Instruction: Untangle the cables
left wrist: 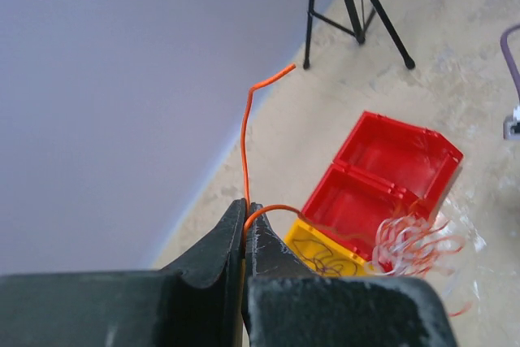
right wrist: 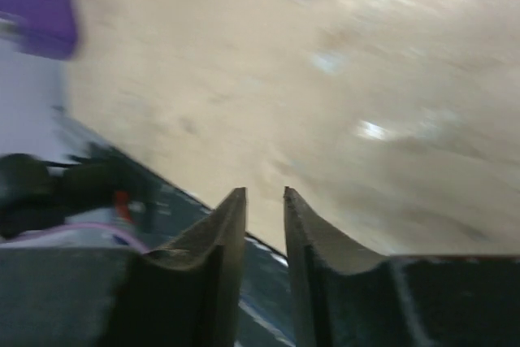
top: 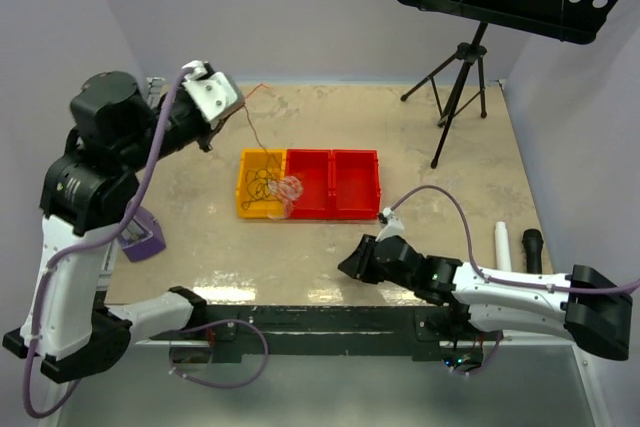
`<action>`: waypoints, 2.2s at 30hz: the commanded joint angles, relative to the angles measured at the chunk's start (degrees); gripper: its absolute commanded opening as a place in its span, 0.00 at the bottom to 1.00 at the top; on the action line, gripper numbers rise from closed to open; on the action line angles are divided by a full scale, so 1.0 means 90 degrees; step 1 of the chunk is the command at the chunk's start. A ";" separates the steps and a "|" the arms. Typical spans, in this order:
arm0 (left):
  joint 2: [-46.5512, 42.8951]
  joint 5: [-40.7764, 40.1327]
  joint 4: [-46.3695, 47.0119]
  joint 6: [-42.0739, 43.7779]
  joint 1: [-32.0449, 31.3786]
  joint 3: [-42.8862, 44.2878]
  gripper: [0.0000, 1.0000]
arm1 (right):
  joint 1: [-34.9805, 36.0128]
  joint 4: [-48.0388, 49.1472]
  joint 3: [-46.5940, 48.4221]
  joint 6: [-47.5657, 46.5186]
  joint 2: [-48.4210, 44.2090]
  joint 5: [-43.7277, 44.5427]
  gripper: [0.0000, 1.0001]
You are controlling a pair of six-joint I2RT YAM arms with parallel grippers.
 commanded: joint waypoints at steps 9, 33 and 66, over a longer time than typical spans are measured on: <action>-0.0311 0.0517 0.0372 -0.0212 0.0029 0.0162 0.00 | 0.0032 -0.0880 0.0175 -0.0329 -0.0567 0.0087 0.43; -0.0555 0.2528 0.0439 -0.0953 0.0029 -0.0560 0.00 | 0.0022 0.2205 0.0781 -0.1531 -0.0412 -0.0079 0.67; -0.1531 0.4297 0.1835 -0.2760 -0.0127 -0.3878 0.00 | 0.0032 0.1553 0.1221 -0.1717 0.0644 -0.0157 0.52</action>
